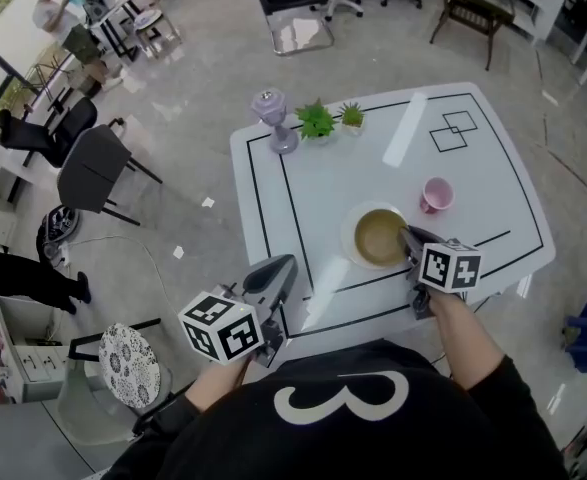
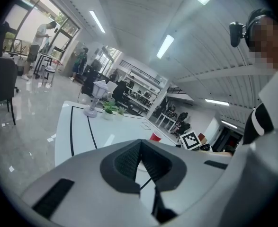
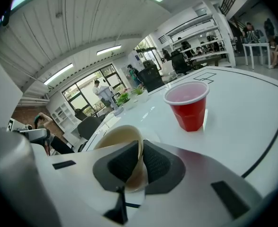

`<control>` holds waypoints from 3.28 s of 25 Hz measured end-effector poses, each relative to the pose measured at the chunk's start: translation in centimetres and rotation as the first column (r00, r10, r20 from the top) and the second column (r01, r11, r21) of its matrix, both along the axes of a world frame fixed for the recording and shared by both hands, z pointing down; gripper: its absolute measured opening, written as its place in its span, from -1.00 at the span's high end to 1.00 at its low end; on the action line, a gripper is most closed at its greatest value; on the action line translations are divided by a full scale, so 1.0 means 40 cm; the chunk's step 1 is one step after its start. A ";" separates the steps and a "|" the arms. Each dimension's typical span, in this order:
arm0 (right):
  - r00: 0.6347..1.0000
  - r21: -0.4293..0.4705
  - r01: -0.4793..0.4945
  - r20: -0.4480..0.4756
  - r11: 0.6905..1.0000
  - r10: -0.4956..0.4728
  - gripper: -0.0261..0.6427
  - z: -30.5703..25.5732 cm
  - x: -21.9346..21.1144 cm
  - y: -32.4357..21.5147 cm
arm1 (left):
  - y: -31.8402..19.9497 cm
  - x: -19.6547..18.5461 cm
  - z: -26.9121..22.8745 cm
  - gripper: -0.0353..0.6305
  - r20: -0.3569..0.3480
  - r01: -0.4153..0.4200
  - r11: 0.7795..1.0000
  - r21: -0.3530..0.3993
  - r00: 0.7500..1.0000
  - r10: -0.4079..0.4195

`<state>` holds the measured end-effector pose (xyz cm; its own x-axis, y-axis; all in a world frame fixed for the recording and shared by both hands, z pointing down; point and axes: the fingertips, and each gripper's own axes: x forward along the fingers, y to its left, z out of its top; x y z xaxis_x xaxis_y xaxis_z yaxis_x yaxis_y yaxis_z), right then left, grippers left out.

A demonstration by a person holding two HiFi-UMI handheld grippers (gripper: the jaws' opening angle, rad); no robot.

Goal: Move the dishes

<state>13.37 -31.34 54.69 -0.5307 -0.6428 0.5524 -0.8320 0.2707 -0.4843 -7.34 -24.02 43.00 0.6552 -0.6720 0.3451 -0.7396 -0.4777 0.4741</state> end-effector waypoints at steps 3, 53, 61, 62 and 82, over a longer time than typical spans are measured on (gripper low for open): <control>1.000 0.006 -0.013 0.004 1.000 0.013 0.88 -0.007 0.004 -0.004 | 0.005 -0.006 -0.003 0.89 0.001 0.006 1.000 0.003 1.000 -0.006; 0.958 -0.043 0.284 0.061 0.958 -0.282 0.83 0.017 -0.409 0.170 | 0.116 -0.239 0.032 0.89 0.014 0.094 0.995 -0.030 0.995 -0.094; 0.970 -0.005 0.233 0.064 0.972 -0.233 0.54 -0.004 -0.395 0.164 | 0.135 -0.253 0.024 0.89 0.008 0.063 0.998 -0.009 0.998 -0.063; 0.973 0.003 0.223 0.068 0.975 -0.222 0.50 -0.011 -0.391 0.165 | 0.138 -0.251 0.020 0.89 0.007 0.053 0.999 -0.004 0.999 -0.053; 0.975 0.468 0.211 -0.038 0.858 -0.219 0.90 -0.402 -0.299 0.343 | 0.228 -0.138 -0.140 0.89 -0.058 -0.131 0.980 0.153 0.988 0.141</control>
